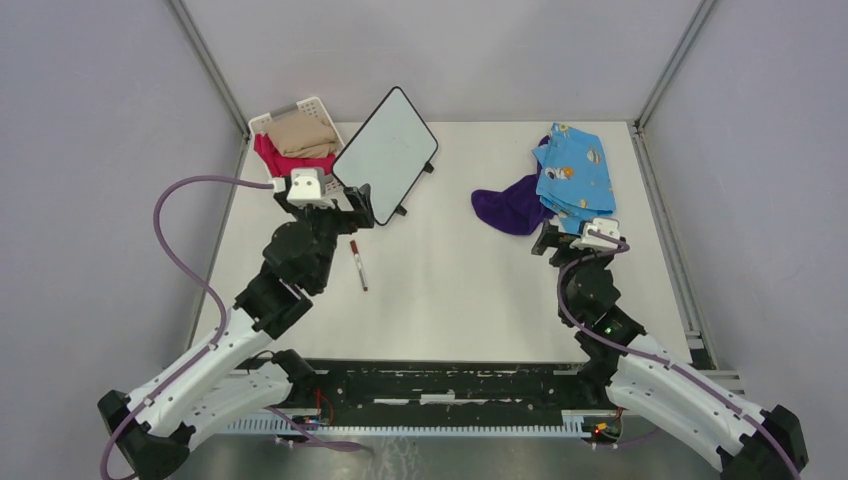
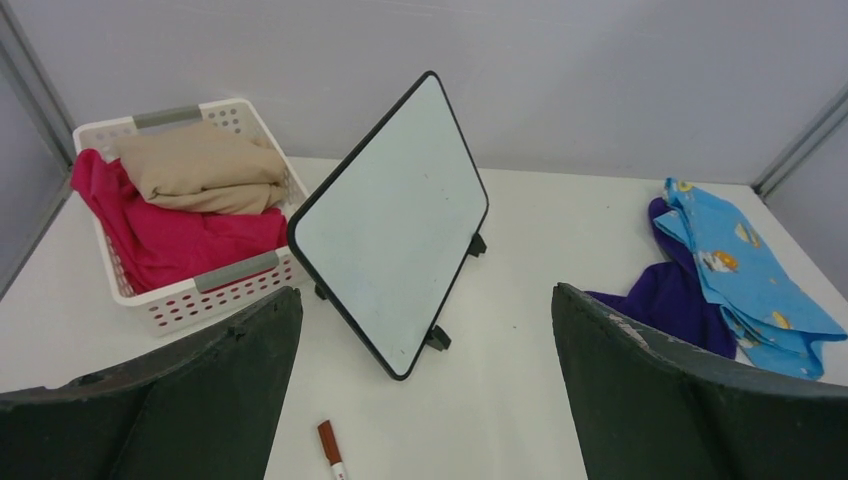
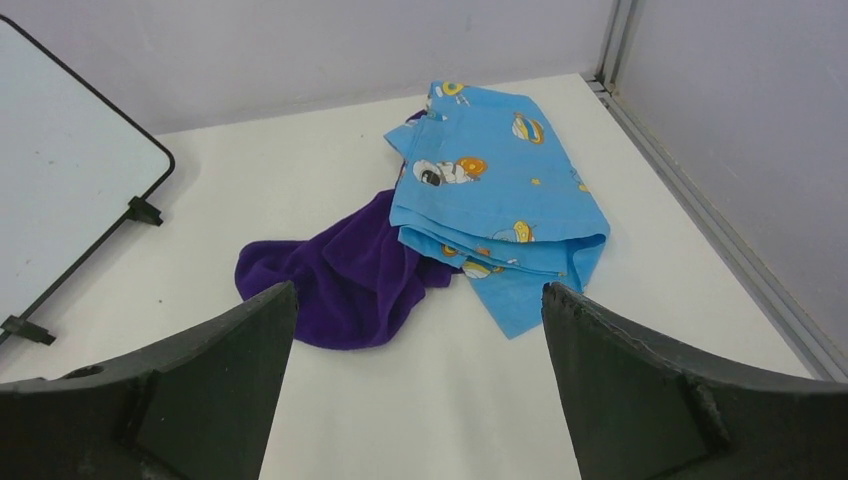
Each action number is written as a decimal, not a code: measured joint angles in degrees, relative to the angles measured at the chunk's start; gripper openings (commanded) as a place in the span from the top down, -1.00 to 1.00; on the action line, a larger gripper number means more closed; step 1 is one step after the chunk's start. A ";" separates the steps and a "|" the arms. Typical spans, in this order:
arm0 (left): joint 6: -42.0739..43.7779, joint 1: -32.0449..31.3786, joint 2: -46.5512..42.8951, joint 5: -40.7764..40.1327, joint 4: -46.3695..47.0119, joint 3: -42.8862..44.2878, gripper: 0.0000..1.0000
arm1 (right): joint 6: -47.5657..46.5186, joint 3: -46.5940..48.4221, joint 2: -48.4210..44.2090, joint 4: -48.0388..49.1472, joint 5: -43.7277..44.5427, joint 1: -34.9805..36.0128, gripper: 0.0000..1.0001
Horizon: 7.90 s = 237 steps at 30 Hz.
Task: Write a sentence on the whiteboard
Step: Move the whiteboard stand to the center of the board.
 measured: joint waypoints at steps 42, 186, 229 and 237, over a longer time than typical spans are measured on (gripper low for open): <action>-63.89 0.20 66.12 -6.60 -43.69 41.62 -0.64 | 6.27 0.76 -3.15 -18.69 -16.94 0.00 -0.94; -45.70 -17.86 58.36 -2.51 -29.09 13.53 0.96 | 9.88 -2.21 -14.84 -30.32 -16.44 0.00 -0.91; -44.59 -34.29 29.07 -15.21 -39.04 8.81 -0.99 | 9.38 9.73 -8.00 -39.54 -13.90 0.00 -0.96; -32.11 -30.32 22.51 -25.11 -45.13 13.51 -0.87 | 8.15 13.14 -6.97 -40.13 -13.90 0.00 -0.96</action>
